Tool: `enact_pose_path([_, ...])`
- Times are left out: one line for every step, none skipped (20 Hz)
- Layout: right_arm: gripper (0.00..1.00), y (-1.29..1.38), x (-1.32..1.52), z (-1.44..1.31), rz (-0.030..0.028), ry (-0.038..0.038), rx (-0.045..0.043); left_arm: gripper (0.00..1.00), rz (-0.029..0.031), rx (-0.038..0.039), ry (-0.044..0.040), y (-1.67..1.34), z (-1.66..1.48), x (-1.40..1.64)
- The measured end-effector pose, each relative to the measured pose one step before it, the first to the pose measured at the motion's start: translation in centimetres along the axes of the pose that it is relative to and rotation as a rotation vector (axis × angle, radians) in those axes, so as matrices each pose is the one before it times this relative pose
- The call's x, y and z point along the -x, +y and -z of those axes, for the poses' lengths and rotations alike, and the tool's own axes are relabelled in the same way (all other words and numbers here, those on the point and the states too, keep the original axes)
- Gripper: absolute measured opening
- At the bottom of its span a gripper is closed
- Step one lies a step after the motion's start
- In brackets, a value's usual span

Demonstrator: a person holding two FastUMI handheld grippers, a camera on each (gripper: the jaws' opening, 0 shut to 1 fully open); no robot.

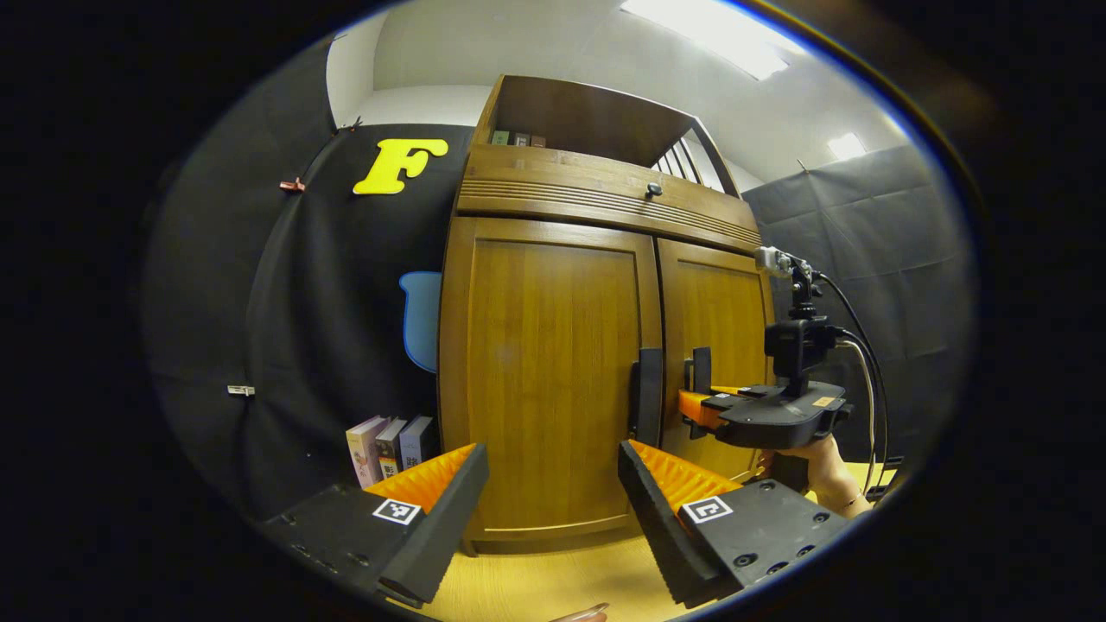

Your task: Open the right door of the double-door shoe cabinet with the right hand, and open the left door with the left hand.

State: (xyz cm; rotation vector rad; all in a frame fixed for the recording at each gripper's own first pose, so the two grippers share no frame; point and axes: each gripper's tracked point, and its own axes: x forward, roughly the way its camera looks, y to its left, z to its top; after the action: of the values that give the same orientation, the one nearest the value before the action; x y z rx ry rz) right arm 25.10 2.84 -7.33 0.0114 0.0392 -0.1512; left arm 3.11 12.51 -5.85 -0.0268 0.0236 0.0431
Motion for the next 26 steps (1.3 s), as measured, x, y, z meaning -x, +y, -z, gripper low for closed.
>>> enact_pose_path([0.22, -0.008, -0.014, -0.043, 0.0033, -0.00049, 0.00958, 0.94, -0.00169, 0.00104, 0.00073, 0.058, -0.079, 0.173])
enact_pose_path([0.26, -0.007, 0.136, -0.032, 0.00465, -0.00736, 0.01412, 0.94, -0.00429, -0.00017, 0.00078, 0.116, 0.025, 0.221])
enact_pose_path([0.26, -0.037, 0.099, 0.087, 0.00228, 0.00315, 0.00382, 0.94, -0.00574, -0.0013, 0.00064, 0.136, -0.164, 0.282])
enact_pose_path([0.26, -0.039, 0.06, -0.02, -0.00382, 0.00321, -0.00482, 0.94, -0.00614, -0.00354, 0.00086, 0.144, -0.152, 0.265])
enact_pose_path([0.27, -0.008, 0.157, -0.002, -0.01007, 0.00929, -0.01318, 0.94, -0.00778, -0.00413, -0.00274, 0.153, -0.295, 0.386])
enact_pose_path([0.27, -0.015, 0.283, -0.083, -0.01054, 0.00915, -0.00966, 0.94, -0.00778, -0.00409, -0.00369, 0.194, -0.244, 0.499])
enact_pose_path([0.22, -0.03, 0.539, 0.01, -0.00727, 0.00463, 0.00121, 0.94, -0.0065, -0.00212, -0.00356, 0.07, -0.391, 0.323])
enact_pose_path([0.22, -0.063, 0.563, -0.062, -0.00335, 0.00218, 0.00861, 0.94, -0.00586, -0.00075, -0.00214, 0.001, -0.22, 0.333])
enact_pose_path([0.22, -0.196, 0.594, -0.038, -0.00311, 0.00259, 0.00642, 0.94, -0.00559, -0.00028, -0.00134, -0.068, -0.303, 0.378])
enact_pose_path([0.22, -0.068, 0.512, -0.013, -0.00599, 0.00424, 0.00139, 0.94, -0.00436, -0.00033, -0.00242, -0.213, -0.211, 0.36])
enact_pose_path([0.22, -0.025, 0.183, -0.021, -0.0085, 0.00477, -0.00393, 0.94, -0.00322, -0.00105, -0.00309, -0.321, -0.243, 0.381])
enact_pose_path([0.27, -0.078, 0.522, -0.033, -0.00931, 0.00445, -0.00437, 0.94, -0.00566, 0.00266, -0.00276, -0.147, -0.054, 0.364])
enact_pose_path([0.27, -0.182, 0.848, -0.046, -0.00818, 0.0069, -0.00033, 0.94, -0.00398, 0.00593, 0.00138, -0.28, -0.007, 0.375])
enact_pose_path([0.22, -0.106, 0.679, -0.029, -0.008, 0.00493, 0.00218, 0.94, 0.00027, 0.00693, 0.00582, -0.401, 0.181, 0.356])
enact_pose_path([0.27, -0.067, 0.426, -0.08, -0.00762, 0.00546, 0.00137, 0.94, 0.00169, 0.00448, 0.00829, -0.447, 0.096, 0.363])
enact_pose_path([0.27, -0.21, 0.551, -0.055, -0.0073, 0.00346, 0.00332, 0.94, -0.00253, 0.00334, 0.0057, -0.36, 0.031, 0.454])
enact_pose_path([0.27, -0.182, 0.785, 0.091, -0.00714, 0.00417, 0.00133, 0.94, -0.00601, 0.00297, 0.00139, -0.264, -0.181, 0.499])
enact_pose_path([0.27, -0.101, 0.542, -0.073, -0.00847, 0.00513, 0.00176, 0.94, -0.00533, 0.00191, 0.00044, -0.214, -0.115, 0.527])
enact_pose_path([0.27, -0.229, 0.47, -0.118, -0.00856, 0.00313, -0.00126, 0.94, -0.00498, 0.00143, -0.00165, -0.25, -0.143, 0.449])
enact_pose_path([0.26, -0.27, 0.716, 0.025, -0.00744, 0.00227, -0.00302, 0.94, -0.00465, 0.00078, -0.00109, -0.295, -0.043, 0.492])
enact_pose_path([0.27, -0.089, 0.72, 0.005, -0.00575, 0.00166, -0.00111, 0.94, -0.00458, 0.00108, -0.00379, -0.298, -0.174, 0.538])
enact_pose_path([0.27, -0.148, 0.516, -0.113, -0.00446, 0.00264, 0.00048, 0.94, -0.00372, 0.00217, -0.00182, -0.321, 0.013, 0.512])
enact_pose_path([0.27, -0.252, 0.445, 0.024, -0.00513, 0.00164, 0.00177, 0.94, -0.00137, 0.00443, -0.00361, -0.387, -0.153, 0.499])
enact_pose_path([0.27, -0.189, 0.334, -0.017, -0.00602, 0.00141, -0.00007, 0.94, 0.00006, 0.00461, -0.00053, -0.433, -0.003, 0.374])
enact_pose_path([0.27, -0.225, 0.514, -0.003, -0.00573, -0.00145, -0.00313, 0.94, 0.00204, 0.00205, 0.00149, -0.483, 0.001, 0.346])
enact_pose_path([0.27, -0.099, 0.355, -0.05, -0.00503, -0.00069, -0.00396, 0.94, 0.00197, -0.00131, 0.00339, -0.447, 0.11, 0.351])
